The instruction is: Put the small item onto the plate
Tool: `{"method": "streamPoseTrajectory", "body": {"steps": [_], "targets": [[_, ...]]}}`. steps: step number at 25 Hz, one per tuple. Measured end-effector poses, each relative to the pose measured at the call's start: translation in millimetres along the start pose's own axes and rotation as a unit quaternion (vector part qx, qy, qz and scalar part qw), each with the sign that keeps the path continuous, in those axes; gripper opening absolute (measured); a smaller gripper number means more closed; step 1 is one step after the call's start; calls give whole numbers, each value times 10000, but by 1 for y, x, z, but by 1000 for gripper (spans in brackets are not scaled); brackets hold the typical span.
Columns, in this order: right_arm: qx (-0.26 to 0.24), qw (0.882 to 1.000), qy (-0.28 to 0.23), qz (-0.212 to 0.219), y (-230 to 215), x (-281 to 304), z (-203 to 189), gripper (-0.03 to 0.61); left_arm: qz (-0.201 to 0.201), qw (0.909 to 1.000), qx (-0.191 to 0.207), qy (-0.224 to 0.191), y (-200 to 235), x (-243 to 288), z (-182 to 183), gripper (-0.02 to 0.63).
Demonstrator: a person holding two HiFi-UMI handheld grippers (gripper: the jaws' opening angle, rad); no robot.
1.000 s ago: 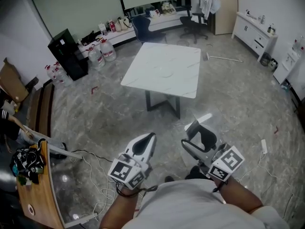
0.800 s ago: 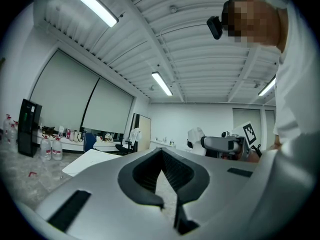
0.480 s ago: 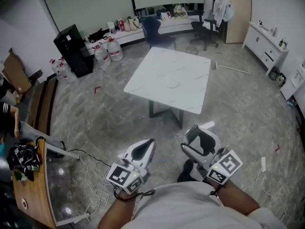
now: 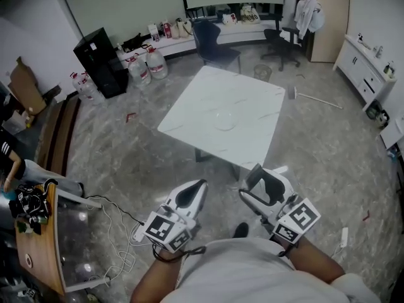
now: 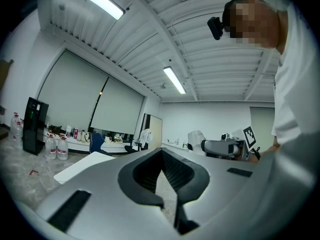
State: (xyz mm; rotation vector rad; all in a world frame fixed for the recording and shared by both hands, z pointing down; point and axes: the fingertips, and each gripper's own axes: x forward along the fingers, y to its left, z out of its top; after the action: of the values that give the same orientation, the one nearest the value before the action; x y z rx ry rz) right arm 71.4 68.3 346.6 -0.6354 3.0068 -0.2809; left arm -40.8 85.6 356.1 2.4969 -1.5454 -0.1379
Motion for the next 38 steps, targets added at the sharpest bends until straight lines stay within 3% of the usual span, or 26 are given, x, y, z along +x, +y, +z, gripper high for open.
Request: {"method": "streamPoseTrajectory", "body": {"steps": [8,21,30,38], "targets": [[43,9998,-61,205,-72,-9,11,302,141,9998,-132,-83,-3,72,0,6],[89,9999,-93,77,-137,-2,17,302,-19,9999,-65,-129,17,140,6,6],[65,9999,-18,-129,-187,29,22,302,-216,9997,-98,-64,56,199,13,6],[198,9989,111,-399,-251,107,12,302,-364,9990,-248,119,143,252,15,6]]}}
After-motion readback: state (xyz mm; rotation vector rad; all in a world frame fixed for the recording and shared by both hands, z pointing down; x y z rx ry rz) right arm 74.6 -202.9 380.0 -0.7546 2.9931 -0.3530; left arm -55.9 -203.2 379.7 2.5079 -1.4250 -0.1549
